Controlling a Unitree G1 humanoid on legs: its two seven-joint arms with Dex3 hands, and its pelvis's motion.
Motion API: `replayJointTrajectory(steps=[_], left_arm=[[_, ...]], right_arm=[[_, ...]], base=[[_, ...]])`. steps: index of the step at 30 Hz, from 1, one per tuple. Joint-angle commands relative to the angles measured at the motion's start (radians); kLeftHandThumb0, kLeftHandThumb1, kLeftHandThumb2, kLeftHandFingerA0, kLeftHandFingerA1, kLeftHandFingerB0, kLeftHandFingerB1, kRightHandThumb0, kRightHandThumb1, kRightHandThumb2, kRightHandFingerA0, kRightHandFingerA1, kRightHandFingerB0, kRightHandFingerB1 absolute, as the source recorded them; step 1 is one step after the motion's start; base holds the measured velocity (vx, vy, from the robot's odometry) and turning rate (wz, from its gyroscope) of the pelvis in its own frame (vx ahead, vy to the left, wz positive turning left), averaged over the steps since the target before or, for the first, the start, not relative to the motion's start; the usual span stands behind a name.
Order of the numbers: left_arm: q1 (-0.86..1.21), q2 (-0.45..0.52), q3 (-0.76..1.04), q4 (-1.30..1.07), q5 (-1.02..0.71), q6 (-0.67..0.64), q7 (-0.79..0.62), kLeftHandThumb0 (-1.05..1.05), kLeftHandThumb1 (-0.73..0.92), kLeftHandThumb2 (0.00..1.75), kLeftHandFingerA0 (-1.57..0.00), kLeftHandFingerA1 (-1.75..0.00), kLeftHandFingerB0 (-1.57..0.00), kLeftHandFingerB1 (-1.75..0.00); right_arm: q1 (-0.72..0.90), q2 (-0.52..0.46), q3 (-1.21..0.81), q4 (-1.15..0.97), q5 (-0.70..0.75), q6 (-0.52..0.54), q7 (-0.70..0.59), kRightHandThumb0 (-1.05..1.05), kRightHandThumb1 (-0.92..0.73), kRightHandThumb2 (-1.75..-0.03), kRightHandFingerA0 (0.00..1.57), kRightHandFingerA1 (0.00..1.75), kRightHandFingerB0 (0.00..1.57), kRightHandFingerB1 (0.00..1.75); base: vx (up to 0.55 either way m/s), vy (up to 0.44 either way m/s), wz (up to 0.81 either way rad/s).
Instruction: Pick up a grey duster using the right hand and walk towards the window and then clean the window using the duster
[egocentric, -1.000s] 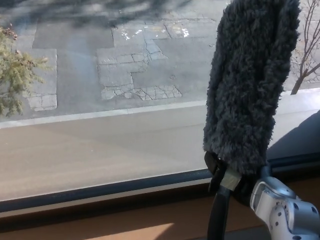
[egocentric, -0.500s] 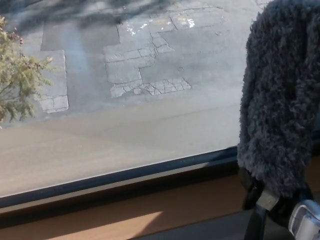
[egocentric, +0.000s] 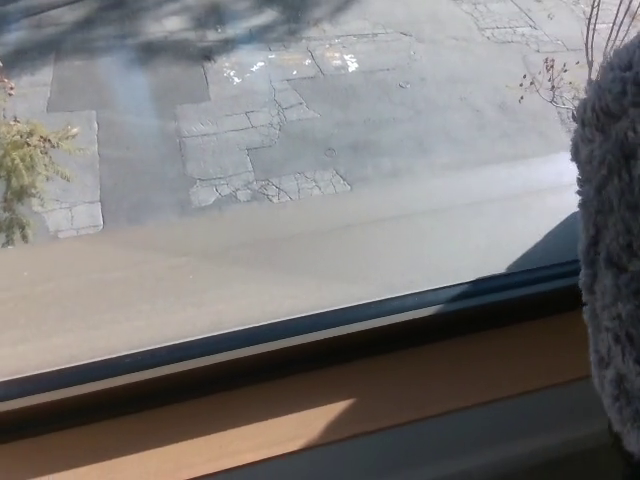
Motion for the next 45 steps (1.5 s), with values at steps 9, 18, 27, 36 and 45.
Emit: replayJointTrajectory(steps=[9,18,27,36,45], left_arm=[[-0.011,0.010,0.023,-0.024,-0.022,-0.049,-0.009,-0.06,0.66,0.86,-0.95,-1.18,-0.93,-1.01],[-0.015,0.025,0.065,-0.023,-0.046,-0.036,-0.013,-0.08,0.69,0.81,-0.99,-1.17,-0.91,-0.95],[-0.050,0.050,0.102,0.002,-0.069,-0.045,-0.043,-0.06,0.61,0.90,-1.06,-1.15,-0.94,-0.98],[-0.055,0.040,0.117,-0.011,-0.082,-0.062,-0.068,-0.08,0.66,0.84,-1.03,-1.14,-0.91,-0.96],[-0.058,0.034,0.113,-0.033,-0.073,-0.062,-0.046,-0.06,0.62,0.88,-1.06,-1.14,-0.93,-0.96]], right_arm=[[0.237,-0.033,-0.173,-0.258,0.198,-0.015,0.085,-0.23,-0.48,-1.31,1.11,1.75,0.86,1.53],[0.529,0.079,0.075,-0.570,0.236,-0.198,0.213,-0.24,-0.48,-1.14,1.05,1.75,0.84,1.66],[0.678,-0.004,0.574,-0.634,0.041,-0.359,0.246,-0.26,-0.46,-1.13,1.33,1.44,1.13,1.31],[0.675,-0.080,0.688,-0.567,-0.014,-0.416,0.190,-0.23,-0.48,-1.21,1.09,1.75,0.95,1.58],[0.604,-0.117,0.662,-0.527,0.061,-0.429,0.097,-0.23,-0.45,-1.23,1.08,1.75,0.94,1.58]], base=[[-0.22,-0.153,-0.27],[-0.17,-0.056,-0.29],[-0.22,0.306,-0.47],[-0.17,0.004,-0.38],[-0.16,-0.084,-0.33]])
